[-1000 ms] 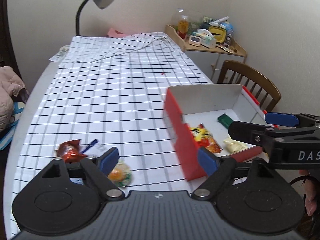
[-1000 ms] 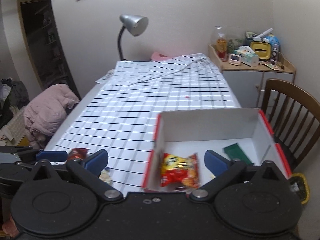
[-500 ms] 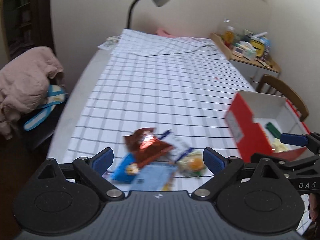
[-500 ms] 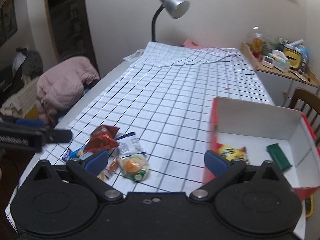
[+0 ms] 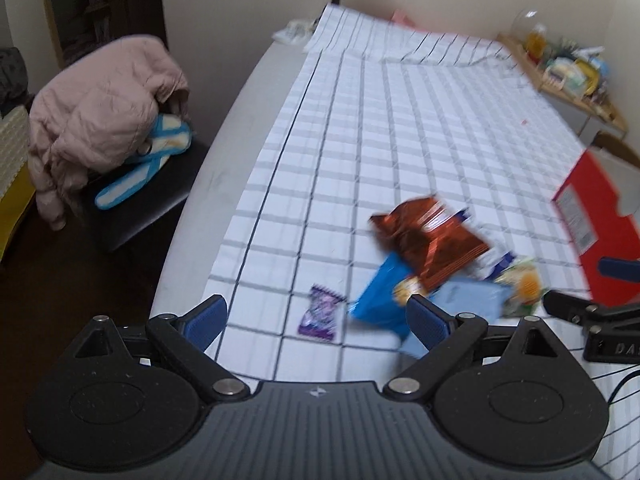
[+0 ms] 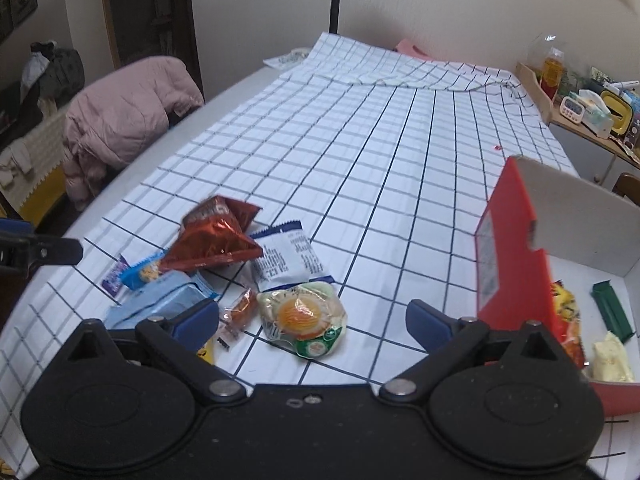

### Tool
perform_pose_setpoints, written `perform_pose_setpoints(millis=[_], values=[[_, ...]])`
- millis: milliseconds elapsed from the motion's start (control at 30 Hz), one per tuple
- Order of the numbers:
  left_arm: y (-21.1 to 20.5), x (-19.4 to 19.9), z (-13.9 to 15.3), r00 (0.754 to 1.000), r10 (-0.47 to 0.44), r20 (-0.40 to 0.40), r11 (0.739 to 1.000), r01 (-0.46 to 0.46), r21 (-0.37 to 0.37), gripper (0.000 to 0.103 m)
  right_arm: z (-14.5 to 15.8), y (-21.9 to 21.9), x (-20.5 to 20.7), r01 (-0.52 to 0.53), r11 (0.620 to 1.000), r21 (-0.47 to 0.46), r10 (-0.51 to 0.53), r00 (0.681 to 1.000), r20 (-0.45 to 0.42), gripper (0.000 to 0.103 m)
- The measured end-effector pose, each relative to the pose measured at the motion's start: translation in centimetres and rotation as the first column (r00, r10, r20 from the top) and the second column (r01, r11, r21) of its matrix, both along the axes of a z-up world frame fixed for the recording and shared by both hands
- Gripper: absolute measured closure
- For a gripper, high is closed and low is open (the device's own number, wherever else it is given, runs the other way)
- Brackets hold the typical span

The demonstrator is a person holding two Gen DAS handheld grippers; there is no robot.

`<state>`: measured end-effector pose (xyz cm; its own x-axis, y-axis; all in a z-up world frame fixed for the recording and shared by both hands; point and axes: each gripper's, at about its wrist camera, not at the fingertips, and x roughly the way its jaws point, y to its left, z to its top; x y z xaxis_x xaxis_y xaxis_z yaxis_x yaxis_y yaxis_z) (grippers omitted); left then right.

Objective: Organize snacks
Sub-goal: 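Move both tools back from the box toward the remaining snacks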

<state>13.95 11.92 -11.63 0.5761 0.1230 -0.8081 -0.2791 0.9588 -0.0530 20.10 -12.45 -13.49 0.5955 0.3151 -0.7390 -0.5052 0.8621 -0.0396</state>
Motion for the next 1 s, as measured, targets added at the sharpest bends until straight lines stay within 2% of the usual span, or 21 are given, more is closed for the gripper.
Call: perform_pose_setpoints(millis=[233,400,467,500,533,700,800,867,933,1000], values=[[1.6,1.4,-3.5,0.997,0.026,-0.078,0.999,-0.028,-0.018,0.008,-2.4,0.3,1.8,0.035,0.999,-0.020,-0.036,0.998,-0.055,0.007],[1.7,2.2,-4.6,0.994,0.020,-0.109,0.999,-0.023,-0.022,0.017,-3.7,0.7,2.7,0.036,0.999,-0.034,-0.039,0.996,-0.083,0.014],[1.6,2.5,-4.9,0.993,0.007,-0.114,1.000,-0.010,-0.023,0.031,-3.9,0.9,2.9,0.034,0.999,-0.035,-0.037,0.995,-0.090,0.017],[1.6,2.6,-5.0,0.993,0.003,-0.120,1.000,-0.006,-0.022,0.035,-4.0,1.0,3.0,0.032,0.999,-0.034,-0.035,0.995,-0.094,0.019],[1.6,2.6,-5.1,0.992,0.000,-0.122,1.000,-0.002,-0.021,0.044,-4.1,1.0,3.0,0.031,0.999,-0.032,-0.034,0.995,-0.095,0.021],[1.1,3.0,-5.1,0.994,-0.040,-0.104,0.999,0.039,-0.012,0.056,-4.4,1.3,3.2,0.020,0.999,-0.027,-0.022,0.995,-0.100,0.028],[0.5,3.3,-5.1,0.993,-0.077,-0.093,0.997,0.078,0.011,0.057,-4.6,1.6,3.2,0.006,0.999,-0.034,-0.010,0.995,-0.100,0.031],[0.3,3.6,-5.2,0.991,-0.093,-0.095,0.995,0.095,0.018,0.068,-4.6,1.8,3.1,-0.008,0.999,-0.035,0.005,0.995,-0.099,0.038],[0.1,3.8,-5.2,0.991,-0.097,-0.098,0.995,0.100,0.030,0.070,-4.6,1.9,3.1,-0.012,0.999,-0.036,0.008,0.995,-0.098,0.041],[0.0,3.9,-5.2,0.990,-0.102,-0.096,0.994,0.105,0.030,0.079,-4.6,1.8,3.0,-0.011,0.999,-0.032,0.008,0.995,-0.099,0.043]])
